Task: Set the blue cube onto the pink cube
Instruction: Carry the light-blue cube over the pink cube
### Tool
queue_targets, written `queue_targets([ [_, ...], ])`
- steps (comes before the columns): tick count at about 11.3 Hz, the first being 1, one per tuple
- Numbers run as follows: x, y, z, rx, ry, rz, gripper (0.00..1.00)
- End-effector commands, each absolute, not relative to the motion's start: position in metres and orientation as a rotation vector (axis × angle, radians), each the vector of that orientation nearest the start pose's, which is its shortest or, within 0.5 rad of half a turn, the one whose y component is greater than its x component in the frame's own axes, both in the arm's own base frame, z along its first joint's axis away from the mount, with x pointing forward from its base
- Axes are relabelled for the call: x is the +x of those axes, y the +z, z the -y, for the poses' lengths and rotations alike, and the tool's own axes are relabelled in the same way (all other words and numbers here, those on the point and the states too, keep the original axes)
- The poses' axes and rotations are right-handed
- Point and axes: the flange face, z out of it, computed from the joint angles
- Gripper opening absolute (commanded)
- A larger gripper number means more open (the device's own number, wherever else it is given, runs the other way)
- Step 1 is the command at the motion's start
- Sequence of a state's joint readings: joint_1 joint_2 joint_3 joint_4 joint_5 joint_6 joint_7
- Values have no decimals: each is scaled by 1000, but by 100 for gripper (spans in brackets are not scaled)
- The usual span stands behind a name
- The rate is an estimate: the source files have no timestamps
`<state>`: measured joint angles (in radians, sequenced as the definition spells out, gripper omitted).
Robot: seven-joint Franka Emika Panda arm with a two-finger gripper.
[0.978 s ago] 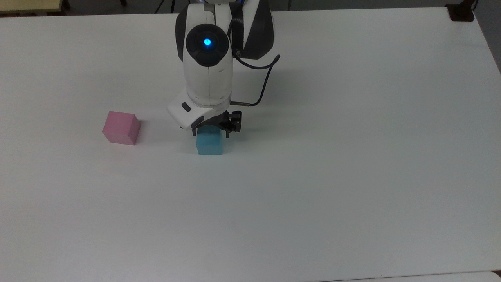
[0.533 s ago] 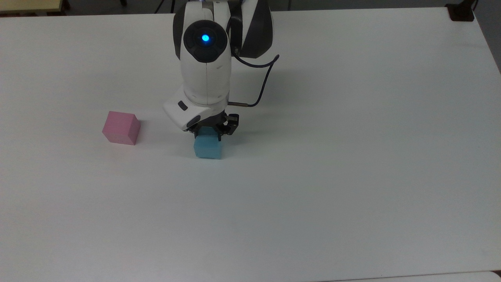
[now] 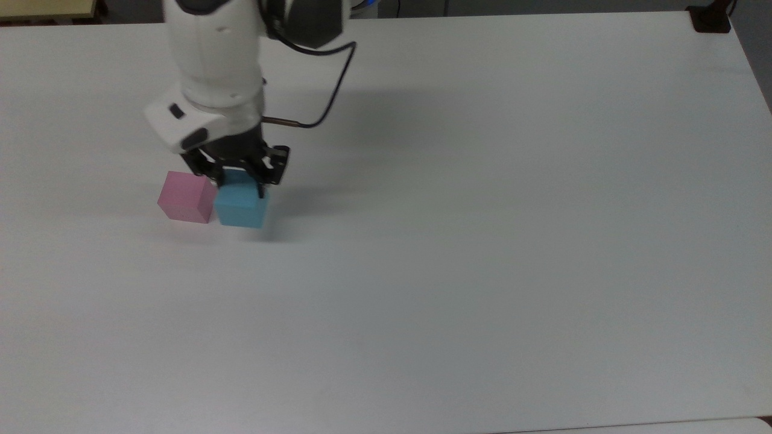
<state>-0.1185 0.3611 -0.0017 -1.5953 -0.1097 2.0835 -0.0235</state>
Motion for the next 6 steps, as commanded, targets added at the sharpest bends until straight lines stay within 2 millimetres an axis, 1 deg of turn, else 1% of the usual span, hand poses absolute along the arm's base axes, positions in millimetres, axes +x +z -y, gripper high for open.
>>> queue_targets([
  [1, 644, 446, 126, -3299, -25, 10, 49],
  [2, 639, 445, 139, -3314, 14, -2, 49],
  [4, 631, 434, 162, -3328, 53, -54, 49],
  [6, 627, 433, 180, -3342, 60, -95, 49],
])
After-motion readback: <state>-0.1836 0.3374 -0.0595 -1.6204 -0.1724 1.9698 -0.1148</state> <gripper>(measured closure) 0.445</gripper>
